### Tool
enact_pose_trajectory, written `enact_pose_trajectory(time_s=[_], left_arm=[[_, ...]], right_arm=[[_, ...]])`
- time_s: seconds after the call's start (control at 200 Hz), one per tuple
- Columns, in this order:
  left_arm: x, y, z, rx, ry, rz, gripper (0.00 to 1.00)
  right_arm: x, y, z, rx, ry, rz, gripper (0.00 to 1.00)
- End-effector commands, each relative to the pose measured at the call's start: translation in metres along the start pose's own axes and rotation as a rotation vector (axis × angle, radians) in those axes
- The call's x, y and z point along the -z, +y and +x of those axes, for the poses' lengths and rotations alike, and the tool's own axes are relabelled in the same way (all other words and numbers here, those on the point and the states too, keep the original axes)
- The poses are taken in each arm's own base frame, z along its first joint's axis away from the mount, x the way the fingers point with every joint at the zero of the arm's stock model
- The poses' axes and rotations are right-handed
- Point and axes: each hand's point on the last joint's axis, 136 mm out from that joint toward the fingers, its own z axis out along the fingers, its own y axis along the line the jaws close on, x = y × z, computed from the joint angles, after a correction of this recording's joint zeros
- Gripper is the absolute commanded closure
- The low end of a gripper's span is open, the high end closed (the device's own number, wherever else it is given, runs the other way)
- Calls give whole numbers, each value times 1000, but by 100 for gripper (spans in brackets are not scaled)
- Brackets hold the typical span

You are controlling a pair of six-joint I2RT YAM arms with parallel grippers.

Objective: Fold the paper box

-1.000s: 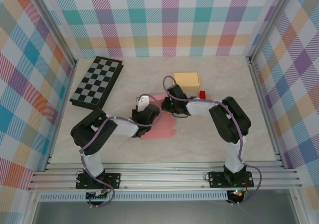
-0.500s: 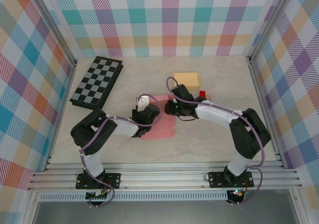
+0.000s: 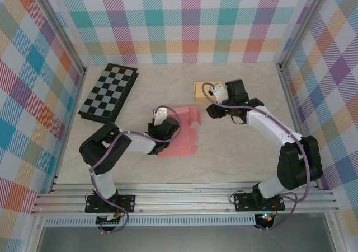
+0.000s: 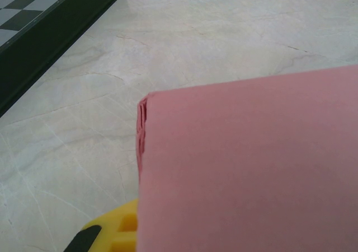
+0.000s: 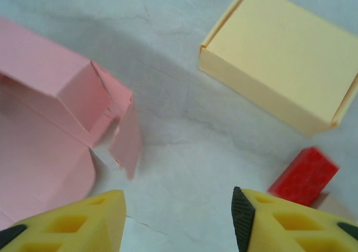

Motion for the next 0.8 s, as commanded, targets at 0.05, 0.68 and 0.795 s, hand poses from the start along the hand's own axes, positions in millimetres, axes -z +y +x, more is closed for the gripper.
enact_pose_trajectory(time_s=[0.05, 0.68, 0.795], left_arm=[[5, 0, 30, -118, 98, 26, 96], [4, -7, 31, -133, 103, 58, 96], [4, -8, 30, -141, 105, 64, 96]], right_arm=[[-8, 2, 0, 411, -48, -141, 45], [-95, 42, 10, 463, -33, -379, 46], [-94, 53, 6, 471, -52, -406, 46]])
